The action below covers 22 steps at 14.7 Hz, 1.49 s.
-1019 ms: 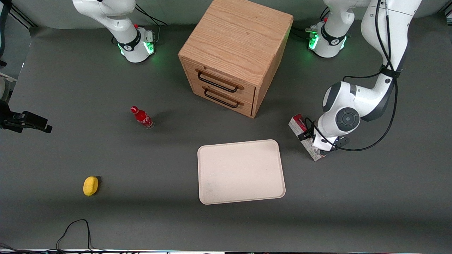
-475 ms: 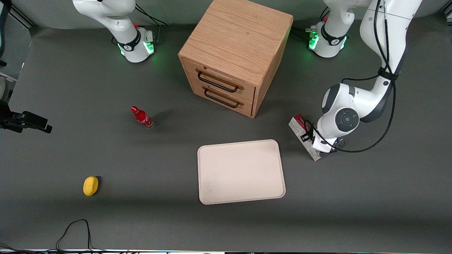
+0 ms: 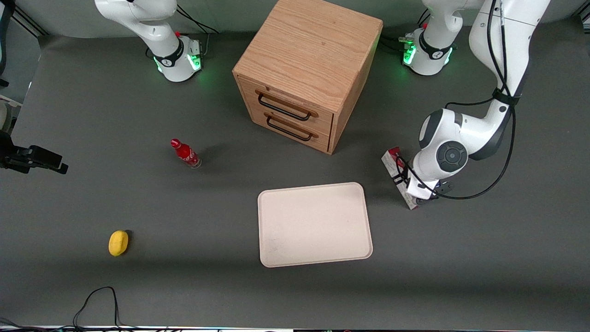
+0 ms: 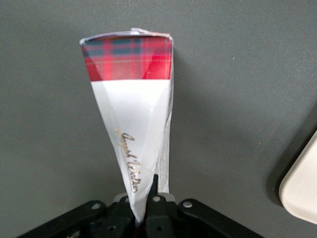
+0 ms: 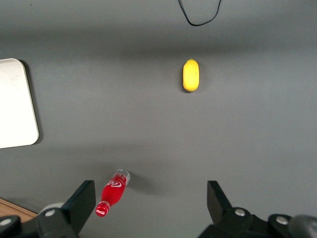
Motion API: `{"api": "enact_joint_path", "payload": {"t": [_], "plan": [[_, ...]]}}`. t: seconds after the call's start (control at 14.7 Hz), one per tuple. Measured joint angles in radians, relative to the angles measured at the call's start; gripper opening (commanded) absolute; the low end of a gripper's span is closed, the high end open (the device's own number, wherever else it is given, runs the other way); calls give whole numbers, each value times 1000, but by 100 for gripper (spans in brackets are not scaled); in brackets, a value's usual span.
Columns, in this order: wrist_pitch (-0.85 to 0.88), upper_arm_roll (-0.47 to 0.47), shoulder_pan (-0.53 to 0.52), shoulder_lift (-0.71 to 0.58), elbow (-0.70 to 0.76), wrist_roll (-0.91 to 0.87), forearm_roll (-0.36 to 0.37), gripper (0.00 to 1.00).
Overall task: Place red cookie box on tray
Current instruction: 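Lift the cookie box upright with the left gripper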
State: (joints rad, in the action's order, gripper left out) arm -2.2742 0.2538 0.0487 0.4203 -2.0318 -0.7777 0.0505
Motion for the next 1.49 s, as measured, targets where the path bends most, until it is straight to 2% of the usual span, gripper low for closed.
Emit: {"api": "enact_joint_path", "payload": {"t": [0.27,0.54,0.81,1.15,1.49], "plan": [[18,0,0,-16,20,0,3,0],[204,0,0,-100,102,8,4,0],[476,2,0,-177,274,58,3,0],[811,-1,-3,-206,560,140,-9,0],[909,-3,-4,-205,658,186,-27,0]]}}
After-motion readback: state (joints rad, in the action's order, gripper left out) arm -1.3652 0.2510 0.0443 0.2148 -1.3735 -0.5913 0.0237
